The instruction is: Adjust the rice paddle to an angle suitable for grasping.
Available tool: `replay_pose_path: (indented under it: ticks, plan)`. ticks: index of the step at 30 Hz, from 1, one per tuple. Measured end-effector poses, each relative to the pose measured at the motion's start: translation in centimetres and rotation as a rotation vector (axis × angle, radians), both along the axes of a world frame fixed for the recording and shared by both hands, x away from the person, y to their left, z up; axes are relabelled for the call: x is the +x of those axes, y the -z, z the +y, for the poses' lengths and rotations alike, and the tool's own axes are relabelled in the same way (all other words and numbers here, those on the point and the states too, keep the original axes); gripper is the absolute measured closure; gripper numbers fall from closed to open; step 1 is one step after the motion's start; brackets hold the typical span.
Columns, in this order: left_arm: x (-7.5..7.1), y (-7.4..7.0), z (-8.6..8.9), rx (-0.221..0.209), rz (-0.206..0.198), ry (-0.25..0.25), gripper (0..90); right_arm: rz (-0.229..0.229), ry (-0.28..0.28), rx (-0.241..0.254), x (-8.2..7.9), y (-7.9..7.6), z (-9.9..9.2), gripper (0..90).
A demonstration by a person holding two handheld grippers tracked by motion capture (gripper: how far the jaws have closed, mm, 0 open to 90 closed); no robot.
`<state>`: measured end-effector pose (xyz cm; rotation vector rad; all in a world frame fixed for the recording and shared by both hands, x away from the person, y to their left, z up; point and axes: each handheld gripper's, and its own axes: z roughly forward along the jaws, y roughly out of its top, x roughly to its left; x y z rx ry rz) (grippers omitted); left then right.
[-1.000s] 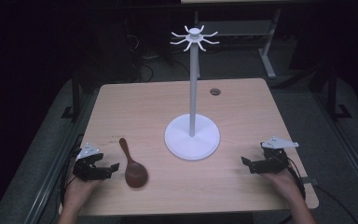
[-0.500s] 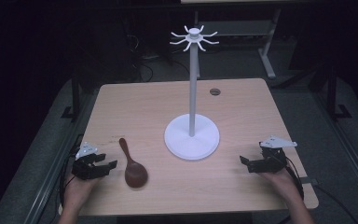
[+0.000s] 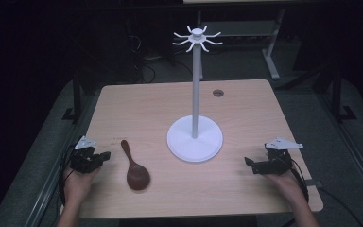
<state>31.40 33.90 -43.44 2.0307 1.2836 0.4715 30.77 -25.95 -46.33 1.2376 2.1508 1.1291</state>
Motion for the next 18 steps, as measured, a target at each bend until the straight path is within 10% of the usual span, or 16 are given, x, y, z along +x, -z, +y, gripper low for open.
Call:
replay_pose_path:
  ticks: [8, 18]
  plan:
    - [2.0, -0.9, -1.0, 0.048, -0.015, -0.010, 89.7, -0.006, 0.021, 0.013, -0.1, 0.1, -0.4, 0.7]
    - [4.7, -0.8, -1.3, 0.007, -0.070, -0.049, 89.7, -0.014, 0.015, 0.020, -0.2, 0.0, -0.4, 0.7]
